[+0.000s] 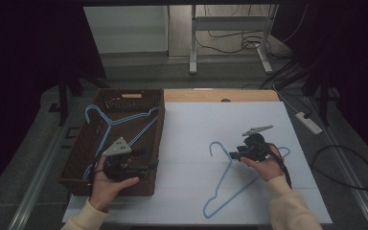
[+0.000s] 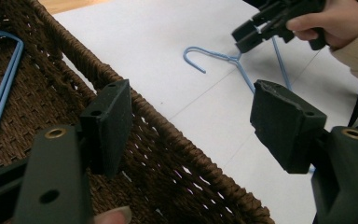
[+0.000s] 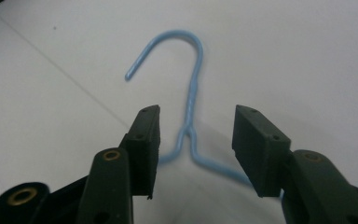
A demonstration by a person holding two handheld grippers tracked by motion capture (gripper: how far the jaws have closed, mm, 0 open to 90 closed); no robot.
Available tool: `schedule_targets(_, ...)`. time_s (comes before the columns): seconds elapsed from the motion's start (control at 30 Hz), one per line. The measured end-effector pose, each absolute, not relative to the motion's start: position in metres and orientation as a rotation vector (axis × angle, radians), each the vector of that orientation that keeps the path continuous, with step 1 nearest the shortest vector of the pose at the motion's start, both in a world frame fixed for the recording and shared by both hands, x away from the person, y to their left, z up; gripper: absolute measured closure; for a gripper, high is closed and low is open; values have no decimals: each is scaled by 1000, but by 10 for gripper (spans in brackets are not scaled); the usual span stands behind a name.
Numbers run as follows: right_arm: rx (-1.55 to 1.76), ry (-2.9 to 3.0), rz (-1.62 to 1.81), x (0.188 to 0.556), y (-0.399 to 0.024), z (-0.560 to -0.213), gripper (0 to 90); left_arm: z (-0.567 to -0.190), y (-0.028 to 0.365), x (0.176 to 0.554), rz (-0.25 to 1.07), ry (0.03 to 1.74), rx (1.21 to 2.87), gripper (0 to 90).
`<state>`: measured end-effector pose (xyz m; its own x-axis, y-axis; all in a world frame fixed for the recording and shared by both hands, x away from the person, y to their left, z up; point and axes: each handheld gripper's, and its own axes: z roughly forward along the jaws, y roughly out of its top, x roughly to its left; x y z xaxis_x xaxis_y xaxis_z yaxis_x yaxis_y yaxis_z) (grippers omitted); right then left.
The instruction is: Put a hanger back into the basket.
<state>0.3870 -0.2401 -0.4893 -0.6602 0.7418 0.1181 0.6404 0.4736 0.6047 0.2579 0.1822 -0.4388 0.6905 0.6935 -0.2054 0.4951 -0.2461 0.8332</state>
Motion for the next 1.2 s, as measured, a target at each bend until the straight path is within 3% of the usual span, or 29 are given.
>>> schedule_targets(0.43,1211,2590,867,401,-219,-495,473,-439,180,258,250,915,1910,305)
schedule_targets(0.73,1192,2612,755,405,-205,-501,517,-440,179,258,243,914,1917,305)
schedule_targets(1.03,1165,2607,618,402,-195,-503,681,-440,180,258,240,913,1914,305)
schedule_targets(1.17,1203,2614,575,404,-192,-501,847,-441,179,258,237,912,1918,305)
schedule_targets(1.2,1216,2613,565,405,-191,-501,851,-440,178,258,236,910,1918,305)
